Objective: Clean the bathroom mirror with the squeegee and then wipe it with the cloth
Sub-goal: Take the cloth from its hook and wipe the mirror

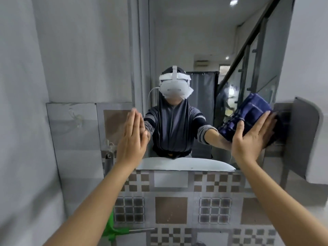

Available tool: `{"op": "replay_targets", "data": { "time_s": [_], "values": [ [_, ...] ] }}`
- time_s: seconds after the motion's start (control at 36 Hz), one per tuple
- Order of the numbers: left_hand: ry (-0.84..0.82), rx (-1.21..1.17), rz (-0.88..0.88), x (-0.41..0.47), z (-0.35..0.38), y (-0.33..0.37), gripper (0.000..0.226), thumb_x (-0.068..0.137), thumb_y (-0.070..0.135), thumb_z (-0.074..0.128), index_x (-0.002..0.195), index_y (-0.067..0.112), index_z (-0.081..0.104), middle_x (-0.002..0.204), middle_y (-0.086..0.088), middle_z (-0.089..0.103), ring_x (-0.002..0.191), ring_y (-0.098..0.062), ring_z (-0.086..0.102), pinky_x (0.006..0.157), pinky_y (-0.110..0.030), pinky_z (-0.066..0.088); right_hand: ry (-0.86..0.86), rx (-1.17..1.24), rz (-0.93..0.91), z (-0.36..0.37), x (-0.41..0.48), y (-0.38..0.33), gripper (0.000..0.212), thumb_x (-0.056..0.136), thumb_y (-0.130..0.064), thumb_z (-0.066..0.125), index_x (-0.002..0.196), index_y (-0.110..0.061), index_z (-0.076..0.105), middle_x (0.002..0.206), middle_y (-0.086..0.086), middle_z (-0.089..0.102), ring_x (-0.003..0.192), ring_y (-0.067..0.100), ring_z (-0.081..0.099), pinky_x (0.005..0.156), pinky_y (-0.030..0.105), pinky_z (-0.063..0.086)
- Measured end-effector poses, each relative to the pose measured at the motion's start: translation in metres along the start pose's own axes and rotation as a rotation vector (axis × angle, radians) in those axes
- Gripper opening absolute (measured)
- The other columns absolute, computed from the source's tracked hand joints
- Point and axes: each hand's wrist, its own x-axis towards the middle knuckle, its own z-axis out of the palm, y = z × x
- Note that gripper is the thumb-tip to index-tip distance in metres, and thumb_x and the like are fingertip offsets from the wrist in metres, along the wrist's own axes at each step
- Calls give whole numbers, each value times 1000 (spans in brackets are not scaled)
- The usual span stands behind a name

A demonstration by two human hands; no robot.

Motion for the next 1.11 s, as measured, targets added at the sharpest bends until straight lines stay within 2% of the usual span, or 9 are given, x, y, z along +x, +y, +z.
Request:
{"op": "replay_targets", "data": {
  "time_s": [0.11,0.22,0.33,0.44,0.64,0.75,0.89,1.0,1.11],
  "values": [
    [-48,94,175,35,-11,-17,52,98,18,35,145,4,16,154,-13,14,143,-20,9,117,-30,11,112,90,247,20,-23,-28,74,92,-43,33,147,-5,5,157,15,2,145,29,2,115,40,-2],
    [-47,125,273,70,-27,-30,51,98,26,32,144,7,22,153,-8,20,141,-19,14,115,-34,19,123,95,295,41,-50,-58,74,91,-41,34,147,0,6,156,17,3,144,32,4,115,41,1],
    [-52,95,347,84,-32,-40,54,95,25,48,142,7,29,151,-6,26,140,-19,22,109,-39,34,105,94,240,66,-81,-98,75,89,-41,35,146,0,8,156,19,5,144,33,5,116,45,4],
    [-39,25,379,85,-33,-42,54,92,20,56,140,6,34,149,-7,31,138,-18,27,105,-38,39,50,31,62,91,-120,-128,74,90,-42,33,147,-2,7,157,16,4,144,29,2,116,43,4],
    [-11,-35,388,85,-36,-43,54,90,19,59,138,7,39,147,-6,35,136,-16,30,98,-29,42,-196,-187,-360,105,-157,-132,70,93,-41,30,148,-7,3,156,13,6,144,24,-4,117,35,-9],
    [-12,-46,371,83,-33,-41,52,90,18,57,138,6,38,148,-6,34,136,-18,31,100,-36,45,-372,-334,-771,92,-159,-113,66,93,-39,34,148,-13,9,156,8,15,144,25,7,117,37,1],
    [-5,-46,309,79,-30,-33,52,92,15,54,140,7,34,150,-5,28,137,-21,30,107,-41,37,-532,-484,-1239,66,-128,-83,63,92,-39,42,147,-16,22,154,2,25,142,21,22,114,39,17],
    [38,-61,234,71,-25,-19,49,96,12,47,141,5,31,151,-4,24,139,-18,23,112,-34,28,-539,-529,-1296,39,-92,-50,65,89,-41,46,146,-17,27,153,1,28,140,19,27,113,37,20],
    [98,-107,130,66,-17,-5,48,96,11,44,141,6,30,152,-5,24,140,-15,19,113,-15,14,-459,-594,-1099,7,-61,-2,66,89,-46,42,145,-15,24,152,5,24,139,23,29,115,38,15]
  ]
}}
